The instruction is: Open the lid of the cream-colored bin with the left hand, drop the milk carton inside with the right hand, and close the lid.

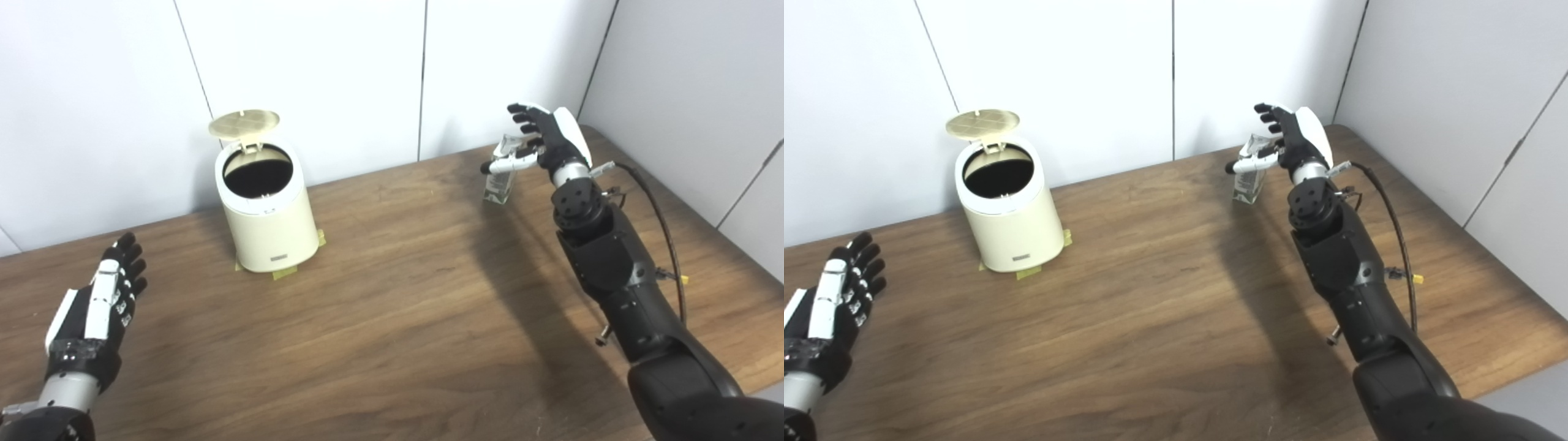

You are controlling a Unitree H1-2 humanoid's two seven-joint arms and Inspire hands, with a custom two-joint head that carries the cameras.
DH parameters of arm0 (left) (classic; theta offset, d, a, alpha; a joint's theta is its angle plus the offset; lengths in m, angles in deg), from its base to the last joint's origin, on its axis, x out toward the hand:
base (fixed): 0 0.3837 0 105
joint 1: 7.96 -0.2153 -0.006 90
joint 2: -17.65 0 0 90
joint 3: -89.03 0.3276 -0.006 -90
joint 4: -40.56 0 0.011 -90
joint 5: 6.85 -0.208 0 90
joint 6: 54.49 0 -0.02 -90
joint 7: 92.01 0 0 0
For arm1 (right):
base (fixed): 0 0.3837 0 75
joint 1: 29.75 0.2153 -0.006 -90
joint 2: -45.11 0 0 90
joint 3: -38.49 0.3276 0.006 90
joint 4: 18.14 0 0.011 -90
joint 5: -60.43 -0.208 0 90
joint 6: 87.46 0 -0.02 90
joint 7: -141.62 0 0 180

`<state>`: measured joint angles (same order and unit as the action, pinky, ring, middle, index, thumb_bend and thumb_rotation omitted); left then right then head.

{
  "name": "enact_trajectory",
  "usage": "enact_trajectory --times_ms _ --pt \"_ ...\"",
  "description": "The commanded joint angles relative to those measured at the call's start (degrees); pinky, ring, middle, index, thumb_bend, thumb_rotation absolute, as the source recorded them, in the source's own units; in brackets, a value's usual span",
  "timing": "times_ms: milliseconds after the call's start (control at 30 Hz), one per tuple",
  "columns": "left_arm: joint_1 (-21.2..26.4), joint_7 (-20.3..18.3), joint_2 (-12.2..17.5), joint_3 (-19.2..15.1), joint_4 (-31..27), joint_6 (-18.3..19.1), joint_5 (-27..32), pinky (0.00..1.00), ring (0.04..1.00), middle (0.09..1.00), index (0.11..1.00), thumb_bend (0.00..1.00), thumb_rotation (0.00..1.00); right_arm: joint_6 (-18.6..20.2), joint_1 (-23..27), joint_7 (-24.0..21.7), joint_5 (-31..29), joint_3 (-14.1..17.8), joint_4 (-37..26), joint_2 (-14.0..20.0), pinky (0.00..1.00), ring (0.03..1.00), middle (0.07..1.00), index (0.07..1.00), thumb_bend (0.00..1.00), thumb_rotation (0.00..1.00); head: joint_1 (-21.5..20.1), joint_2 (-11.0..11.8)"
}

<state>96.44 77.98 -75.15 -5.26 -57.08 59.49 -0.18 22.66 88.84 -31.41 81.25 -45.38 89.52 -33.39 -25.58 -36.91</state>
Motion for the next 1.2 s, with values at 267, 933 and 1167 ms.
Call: enact_trajectory --times_ms 267,933,1167 --pt "2.41 -0.17 0.73 -0.01 -2.29 -0.33 0.6 1.0 1.0 1.0 1.0 0.39 1.0 -3.42 3.09 1.57 0.42 -0.59 1.45 2.87 0.72 0.814 0.842 0.81 0.94 0.12 0.04 0.06" --pt "2.83 -0.83 2.11 0.35 -1.88 -0.18 0.15 1.0 1.0 1.0 1.0 0.38 1.0 -7.17 2.93 3.51 -1.8 -0.31 4.98 0.88 0.69 0.752 0.78 0.761 0.91 0.06 0.08 -0.25" --pt "2.95 -1.44 2.32 0.28 -1.87 0.06 0.29 1.0 1.0 1.0 1.0 0.38 1.0 -8.28 3.26 4.79 -1.44 -0.89 5.69 0.66 0.65 0.714 0.746 0.731 0.89 0.02 0.21 -0.21"
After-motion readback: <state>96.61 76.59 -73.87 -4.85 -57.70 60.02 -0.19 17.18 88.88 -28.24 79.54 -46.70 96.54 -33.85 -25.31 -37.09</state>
